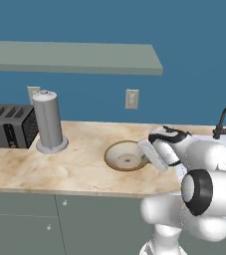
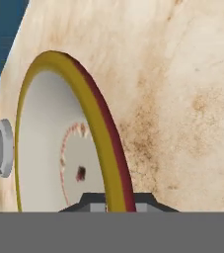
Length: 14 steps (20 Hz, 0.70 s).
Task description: Clear the mugs and bowl far away from the sink.
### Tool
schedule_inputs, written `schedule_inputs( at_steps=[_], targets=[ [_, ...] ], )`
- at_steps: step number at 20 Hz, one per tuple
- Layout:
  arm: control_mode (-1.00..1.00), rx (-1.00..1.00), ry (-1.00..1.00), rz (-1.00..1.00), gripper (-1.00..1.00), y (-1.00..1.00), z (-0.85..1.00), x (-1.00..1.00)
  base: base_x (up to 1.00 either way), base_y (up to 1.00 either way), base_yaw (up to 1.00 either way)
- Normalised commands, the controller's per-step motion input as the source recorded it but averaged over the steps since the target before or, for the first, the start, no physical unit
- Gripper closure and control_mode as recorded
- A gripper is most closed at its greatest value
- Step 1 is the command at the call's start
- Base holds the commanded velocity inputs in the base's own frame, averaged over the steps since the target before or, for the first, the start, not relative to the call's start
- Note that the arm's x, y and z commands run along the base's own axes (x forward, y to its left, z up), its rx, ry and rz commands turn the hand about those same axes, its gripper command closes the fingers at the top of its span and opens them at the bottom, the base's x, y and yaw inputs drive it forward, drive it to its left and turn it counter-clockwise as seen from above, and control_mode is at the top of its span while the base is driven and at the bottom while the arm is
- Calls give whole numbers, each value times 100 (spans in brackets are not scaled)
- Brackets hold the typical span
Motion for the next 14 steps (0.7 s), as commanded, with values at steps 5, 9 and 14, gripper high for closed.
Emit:
schedule_inputs(
  at_steps=[5, 9, 14],
  targets=[
    [-100, 0, -22, -50, 100, -22, 62, -48, 0, 0, 0],
    [-100, 12, 18, -64, 100, -32, 66, -31, 0, 0, 0],
    [-100, 22, 67, -51, 100, -55, 68, -10, 0, 0, 0]
  ],
)
